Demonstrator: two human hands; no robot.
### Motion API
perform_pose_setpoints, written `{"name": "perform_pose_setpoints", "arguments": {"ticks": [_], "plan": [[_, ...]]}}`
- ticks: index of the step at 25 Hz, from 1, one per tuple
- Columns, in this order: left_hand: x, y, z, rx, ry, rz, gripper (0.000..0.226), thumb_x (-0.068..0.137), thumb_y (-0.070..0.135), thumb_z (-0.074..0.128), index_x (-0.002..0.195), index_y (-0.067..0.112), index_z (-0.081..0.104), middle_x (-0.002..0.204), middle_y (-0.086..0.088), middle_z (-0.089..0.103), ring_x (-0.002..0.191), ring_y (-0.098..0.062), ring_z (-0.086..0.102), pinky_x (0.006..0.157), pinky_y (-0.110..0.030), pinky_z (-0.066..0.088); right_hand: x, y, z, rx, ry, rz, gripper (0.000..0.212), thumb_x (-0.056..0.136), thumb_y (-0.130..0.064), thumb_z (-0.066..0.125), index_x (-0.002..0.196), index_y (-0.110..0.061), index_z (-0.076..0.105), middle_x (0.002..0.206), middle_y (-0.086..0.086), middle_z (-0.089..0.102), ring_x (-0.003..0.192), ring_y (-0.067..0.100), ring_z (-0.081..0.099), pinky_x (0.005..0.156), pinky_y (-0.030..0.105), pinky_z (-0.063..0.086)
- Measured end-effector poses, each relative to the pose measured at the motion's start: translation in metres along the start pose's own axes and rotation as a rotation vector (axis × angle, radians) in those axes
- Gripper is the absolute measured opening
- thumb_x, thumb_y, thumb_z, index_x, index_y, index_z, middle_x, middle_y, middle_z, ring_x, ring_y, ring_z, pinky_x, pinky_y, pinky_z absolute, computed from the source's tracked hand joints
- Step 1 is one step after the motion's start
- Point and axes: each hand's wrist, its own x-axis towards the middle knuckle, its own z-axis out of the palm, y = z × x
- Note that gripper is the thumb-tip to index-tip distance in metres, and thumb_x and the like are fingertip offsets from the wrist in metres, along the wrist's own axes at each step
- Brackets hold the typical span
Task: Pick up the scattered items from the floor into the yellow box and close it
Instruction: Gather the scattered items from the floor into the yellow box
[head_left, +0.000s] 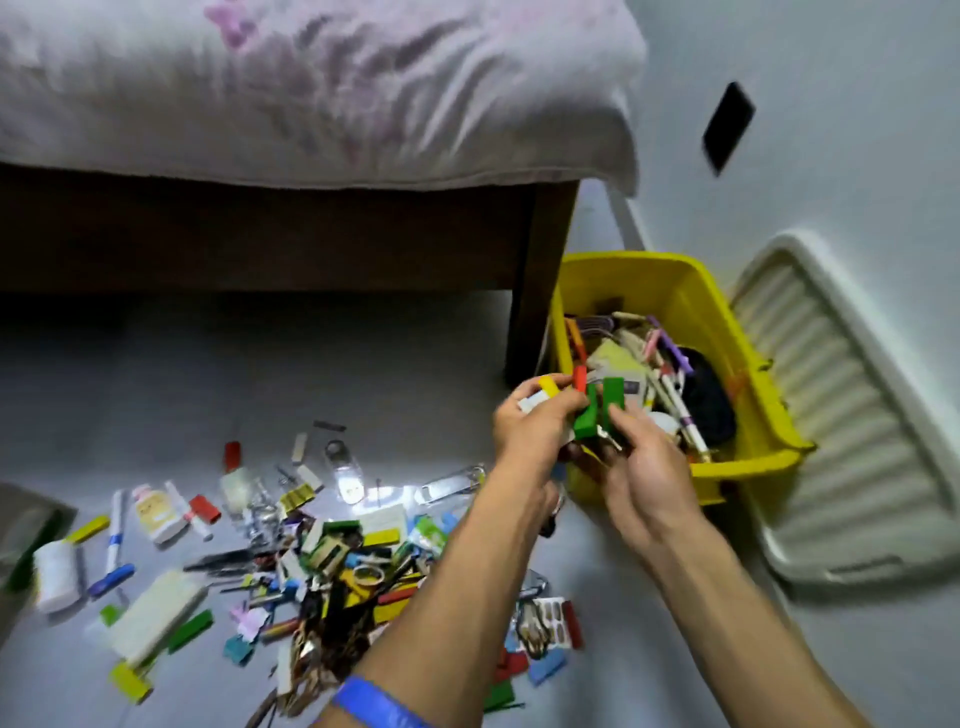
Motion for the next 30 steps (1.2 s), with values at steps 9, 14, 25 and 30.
{"name": "perform_pose_setpoints", "arguments": {"ticks": [9, 14, 25, 30], "plan": [[0.056, -0.024, 0.064, 0.168, -0.226, -0.104, 0.038, 0.104, 0.035, 0.039, 0.117, 0.010, 0.065, 0.103, -0.010, 0.075, 0.092, -0.020, 0.071, 0.085, -0.035, 0.056, 0.076, -0.039, -0.075, -0.093, 0.247, 0.065, 0.040, 0.100, -0.010, 0.040, 0.138, -0.007, 0.050, 0.130, 0.013, 0.061, 0.109, 0.019, 0.063, 0.089, 0.031, 0.053], [0.063, -0.051, 0.020, 1.611, -0.410, 0.681, 0.028, 0.094, 0.018, 0.047, 0.113, 0.011, 0.066, 0.116, -0.010, 0.067, 0.127, -0.024, 0.047, 0.110, -0.034, 0.034, 0.077, -0.006, -0.083, -1.511, -0.110, -0.302, 0.038, 0.098, -0.014, 0.046, 0.134, -0.019, 0.054, 0.143, -0.003, 0.051, 0.114, 0.022, 0.057, 0.089, 0.030, 0.050], [-0.015, -0.107, -0.158, 1.186, 0.025, 0.338, 0.040, 0.089, 0.013, 0.053, 0.128, 0.019, 0.061, 0.132, -0.004, 0.059, 0.123, -0.022, 0.050, 0.103, -0.031, 0.041, -0.022, 0.105, -0.052, -1.654, -0.293, -0.724, 0.029, 0.084, -0.003, 0.056, 0.110, -0.008, 0.068, 0.116, 0.010, 0.067, 0.105, 0.026, 0.059, 0.090, 0.040, 0.051], [-0.011, -0.124, -0.266, 1.443, 0.267, 0.144, 0.032, 0.087, 0.020, 0.055, 0.119, 0.020, 0.058, 0.121, -0.006, 0.059, 0.112, -0.026, 0.051, 0.090, -0.039, 0.044, -0.009, 0.196, -0.035, -1.753, -0.582, -0.214, 0.032, 0.088, -0.022, 0.058, 0.120, -0.026, 0.059, 0.129, 0.001, 0.061, 0.109, 0.025, 0.058, 0.083, 0.032, 0.047]]}}
